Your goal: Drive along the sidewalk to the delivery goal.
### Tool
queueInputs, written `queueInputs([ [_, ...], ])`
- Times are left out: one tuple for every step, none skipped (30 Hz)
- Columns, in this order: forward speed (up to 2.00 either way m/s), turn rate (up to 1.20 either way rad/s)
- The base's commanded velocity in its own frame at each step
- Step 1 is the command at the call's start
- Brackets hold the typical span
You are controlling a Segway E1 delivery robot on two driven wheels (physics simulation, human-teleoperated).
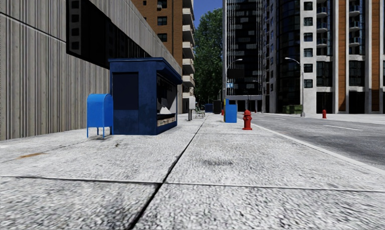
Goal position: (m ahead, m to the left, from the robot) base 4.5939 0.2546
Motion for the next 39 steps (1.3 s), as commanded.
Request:
queueInputs([
  [1.49,0.0],
  [1.49,0.0],
  [1.49,0.0],
  [1.49,0.0],
  [1.49,0.0],
  [1.49,0.0],
  [1.49,0.0],
  [1.49,0.0],
  [1.49,0.0],
  [1.49,0.0],
  [1.49,0.0],
  [1.49,0.0],
  [1.49,0.0],
  [1.49,0.0],
  [1.49,0.0],
  [1.49,0.0],
  [1.49,0.0],
  [1.49,0.0],
  [1.49,0.0],
  [1.49,0.0],
  [1.49,0.0],
  [1.49,0.0],
  [1.49,0.0],
  [1.49,0.0],
  [1.49,0.0],
  [1.49,0.0],
  [1.49,0.0],
  [1.49,0.0],
  [1.49,0.0],
  [1.49,0.0],
  [1.49,0.0],
  [1.49,0.0],
  [1.49,0.0],
  [1.49,0.0],
  [1.49,0.0],
  [1.49,0.0],
  [1.49,0.0],
  [1.49,0.0],
  [1.49,0.0],
])
